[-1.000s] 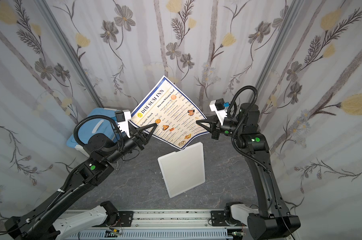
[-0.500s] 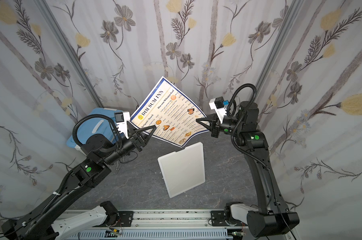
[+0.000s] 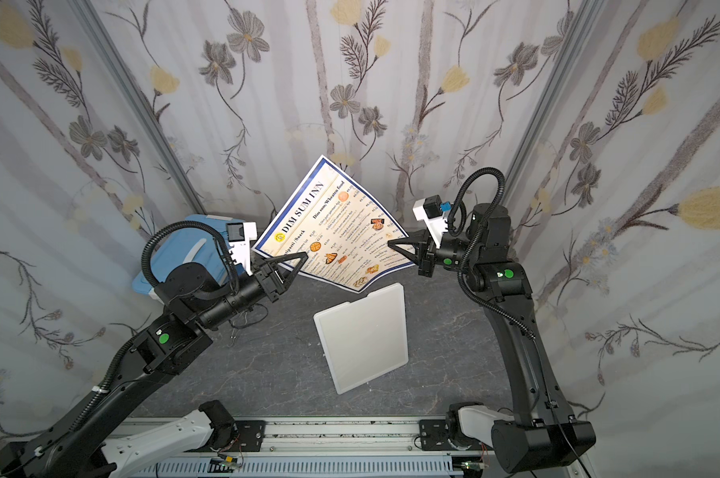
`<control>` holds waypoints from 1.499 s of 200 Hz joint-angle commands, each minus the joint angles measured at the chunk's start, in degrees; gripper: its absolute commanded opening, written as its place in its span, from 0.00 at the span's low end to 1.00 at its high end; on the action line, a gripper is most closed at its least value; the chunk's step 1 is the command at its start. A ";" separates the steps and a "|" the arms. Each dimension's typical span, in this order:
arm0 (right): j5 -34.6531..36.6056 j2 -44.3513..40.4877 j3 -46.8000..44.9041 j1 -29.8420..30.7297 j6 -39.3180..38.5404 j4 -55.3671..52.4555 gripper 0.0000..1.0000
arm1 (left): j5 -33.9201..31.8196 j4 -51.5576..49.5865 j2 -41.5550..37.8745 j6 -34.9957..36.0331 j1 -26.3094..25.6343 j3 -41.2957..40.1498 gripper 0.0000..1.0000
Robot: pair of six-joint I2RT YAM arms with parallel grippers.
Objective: Insert the menus into the narrow rack
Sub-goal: Adjust the menu.
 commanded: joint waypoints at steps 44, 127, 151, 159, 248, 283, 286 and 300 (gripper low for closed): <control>-0.31 3.41 3.40 0.56 -1.37 -1.04 0.00 | -2.85 -3.61 2.47 -2.60 0.01 5.57 0.22; -6.81 9.05 10.56 -0.17 9.46 -3.95 0.08 | -3.01 -12.18 5.73 -7.96 2.48 14.32 0.11; -9.75 7.38 8.78 -0.17 12.97 -0.10 0.21 | 2.06 -8.52 6.98 -9.70 4.34 15.04 0.07; -10.29 6.87 8.10 -0.12 14.27 1.28 0.26 | 3.34 -7.70 7.47 -9.61 4.63 15.47 0.05; -2.41 3.87 2.01 0.05 17.47 2.76 0.07 | 12.65 -3.54 8.48 -5.27 8.78 16.08 0.00; -0.68 6.33 6.09 0.36 15.15 -0.10 0.03 | 15.22 -2.97 11.51 -4.04 10.12 18.17 0.00; -0.68 6.41 6.21 0.36 14.96 -0.22 0.03 | 15.48 -2.86 11.69 -3.69 10.14 18.18 0.00; -0.58 6.61 6.33 0.36 14.61 -0.34 0.02 | 15.76 -2.63 12.03 -1.59 10.36 17.90 0.01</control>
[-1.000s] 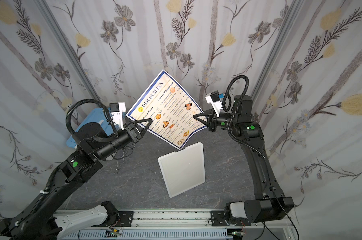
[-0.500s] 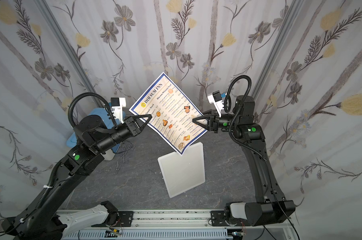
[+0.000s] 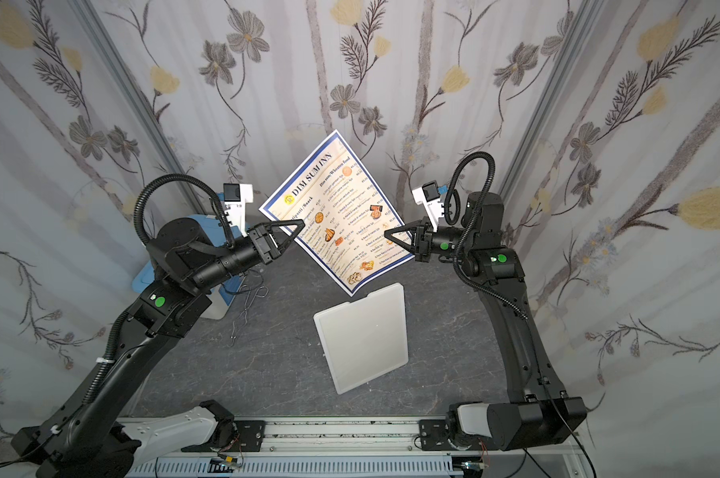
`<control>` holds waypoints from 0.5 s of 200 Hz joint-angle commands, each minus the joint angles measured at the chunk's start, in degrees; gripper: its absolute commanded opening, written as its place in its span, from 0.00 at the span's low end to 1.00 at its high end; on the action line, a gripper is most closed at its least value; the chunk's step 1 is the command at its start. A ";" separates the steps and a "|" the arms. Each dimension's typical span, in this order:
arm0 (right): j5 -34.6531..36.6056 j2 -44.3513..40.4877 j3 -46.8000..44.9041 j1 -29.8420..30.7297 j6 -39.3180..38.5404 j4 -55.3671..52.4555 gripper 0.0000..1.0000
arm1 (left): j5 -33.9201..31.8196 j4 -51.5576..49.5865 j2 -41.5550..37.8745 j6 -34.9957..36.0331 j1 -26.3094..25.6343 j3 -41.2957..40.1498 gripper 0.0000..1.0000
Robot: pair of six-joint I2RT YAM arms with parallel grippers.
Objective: Insert the menus into the narrow rack
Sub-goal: Adjust the menu.
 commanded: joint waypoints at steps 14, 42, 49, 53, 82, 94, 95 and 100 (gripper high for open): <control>0.88 0.81 0.69 0.03 -2.25 -0.97 0.02 | 3.57 4.16 0.77 4.18 1.06 -0.15 0.01; 0.65 0.47 0.87 -0.19 -2.47 -1.15 0.02 | 5.85 4.76 0.93 2.86 1.63 -0.51 0.01; 0.61 0.30 0.86 -0.25 -2.64 -1.38 0.02 | 5.94 4.63 0.68 2.43 1.63 -0.51 0.01; 0.69 0.25 0.86 -0.29 -2.69 -1.49 0.02 | 5.90 4.56 0.41 2.36 1.62 -0.51 0.01; 0.37 0.09 0.69 -0.54 -2.96 -1.68 0.02 | 5.50 4.63 -1.19 0.78 1.68 -4.02 0.01; 0.04 0.28 0.69 -0.56 -2.91 -1.61 0.02 | 5.33 4.41 -1.93 1.61 1.68 -5.32 0.01; 0.02 0.29 0.69 -0.56 -2.89 -1.60 0.02 | 5.25 4.45 -2.03 1.67 1.65 -5.46 0.01; 0.00 0.42 0.69 -0.56 -2.90 -1.59 0.02 | 4.91 4.42 -2.36 1.94 1.66 -6.03 0.02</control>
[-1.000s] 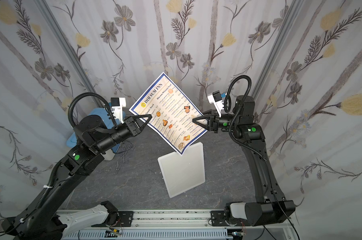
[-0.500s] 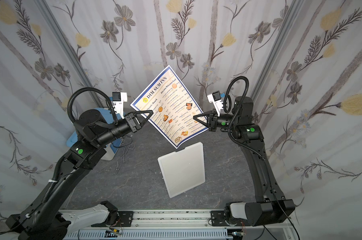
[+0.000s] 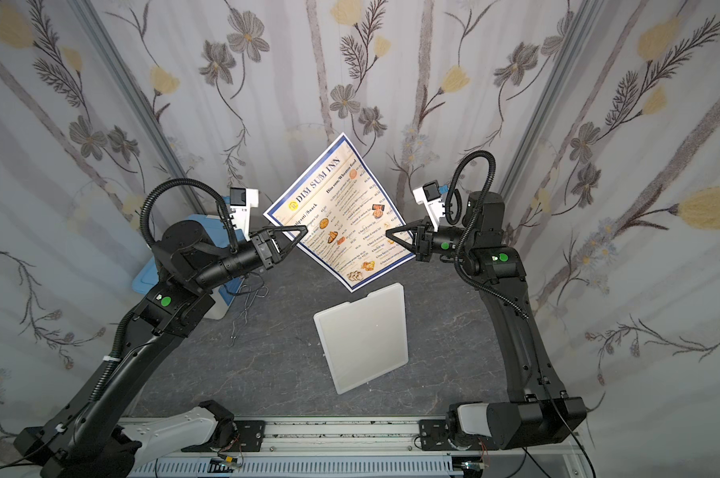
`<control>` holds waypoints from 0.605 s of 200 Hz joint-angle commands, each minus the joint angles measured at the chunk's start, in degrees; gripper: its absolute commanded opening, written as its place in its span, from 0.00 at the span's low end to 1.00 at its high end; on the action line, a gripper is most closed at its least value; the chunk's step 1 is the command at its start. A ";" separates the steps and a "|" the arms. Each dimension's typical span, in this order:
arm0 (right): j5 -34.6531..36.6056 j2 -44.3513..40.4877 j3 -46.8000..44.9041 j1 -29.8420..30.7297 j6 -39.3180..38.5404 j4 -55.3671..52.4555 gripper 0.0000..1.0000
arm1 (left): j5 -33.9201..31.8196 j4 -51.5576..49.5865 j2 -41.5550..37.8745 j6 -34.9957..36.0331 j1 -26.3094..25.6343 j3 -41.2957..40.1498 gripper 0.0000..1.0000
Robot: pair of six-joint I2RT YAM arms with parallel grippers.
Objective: Insert the menus into the narrow rack
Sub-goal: Adjust the menu.
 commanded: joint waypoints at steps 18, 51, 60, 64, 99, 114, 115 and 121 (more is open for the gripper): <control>-0.79 0.27 0.16 0.01 -1.07 0.25 0.02 | 0.29 2.66 -1.24 -0.09 0.20 -2.69 0.02; -0.75 -0.64 -0.10 0.01 -1.50 -0.25 0.02 | 1.25 2.35 -0.19 -1.28 0.29 -1.51 0.02; -0.76 -0.91 -0.23 0.01 -1.67 -0.49 0.02 | 1.28 1.69 -0.17 -1.45 0.36 -1.05 0.02; -0.75 -1.03 -0.31 -0.07 -1.84 -0.62 0.02 | 1.29 1.42 -0.14 -1.61 0.37 -0.75 0.02; -0.49 -1.93 -0.89 -0.58 -2.13 -0.89 0.02 | 2.24 -0.42 0.07 -4.29 0.87 2.15 0.01; -0.09 -1.76 -1.11 -0.92 -2.30 -0.98 0.02 | 2.67 -1.83 0.02 -5.00 0.90 2.76 0.02; 0.02 -1.72 -1.11 -0.94 -2.30 -1.02 0.02 | 2.68 -1.95 0.01 -5.03 0.86 2.76 0.02; 0.34 -1.63 -1.11 -1.03 -2.33 -1.14 0.02 | 2.61 -2.66 -0.08 -5.10 0.90 2.76 0.02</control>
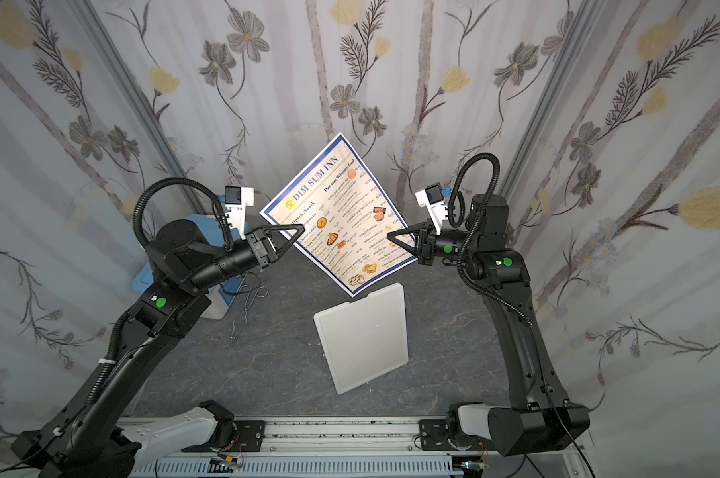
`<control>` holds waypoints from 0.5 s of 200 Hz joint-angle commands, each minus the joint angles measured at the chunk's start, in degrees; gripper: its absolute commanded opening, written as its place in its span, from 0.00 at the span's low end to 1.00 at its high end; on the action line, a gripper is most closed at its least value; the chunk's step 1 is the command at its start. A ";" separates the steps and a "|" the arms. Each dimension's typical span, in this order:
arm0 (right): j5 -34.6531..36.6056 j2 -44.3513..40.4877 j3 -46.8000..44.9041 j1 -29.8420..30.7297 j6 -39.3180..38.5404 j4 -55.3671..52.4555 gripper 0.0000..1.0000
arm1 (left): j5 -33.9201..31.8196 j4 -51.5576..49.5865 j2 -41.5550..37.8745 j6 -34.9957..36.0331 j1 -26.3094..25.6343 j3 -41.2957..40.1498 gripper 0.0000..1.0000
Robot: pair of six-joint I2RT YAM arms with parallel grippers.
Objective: Insert the menus into the narrow rack
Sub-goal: Adjust the menu.
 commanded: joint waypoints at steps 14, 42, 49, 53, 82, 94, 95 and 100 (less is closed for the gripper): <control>1.41 0.63 -0.09 -0.41 -1.69 -0.17 0.02 | 1.22 -3.08 -0.36 -2.20 0.11 0.18 0.02; 1.38 1.39 0.68 -0.37 -1.86 -0.51 0.03 | 1.04 -2.51 -1.02 -2.90 0.12 -2.02 0.02; 1.17 1.60 0.86 -0.33 -1.76 -0.39 0.02 | 0.67 -2.31 -1.14 -2.67 0.12 -2.43 0.02; 1.25 1.70 0.88 -0.32 -1.71 -0.37 0.02 | 0.64 -2.18 -1.14 -2.65 0.12 -2.54 0.02; 1.27 2.08 1.15 -0.32 -1.75 -0.53 0.02 | 1.60 -1.53 0.20 -3.72 0.12 -1.22 0.01; 1.45 2.06 1.14 -0.32 -1.90 -0.74 0.02 | 1.47 -2.70 0.41 -3.54 0.18 -0.36 0.01; 1.49 2.06 1.14 -0.32 -1.97 -0.79 0.02 | 1.45 -2.87 0.42 -3.54 0.24 -0.27 0.01; 1.54 2.07 1.12 -0.32 -2.05 -0.90 0.02 | 1.22 -3.45 0.49 -3.69 0.22 0.10 0.02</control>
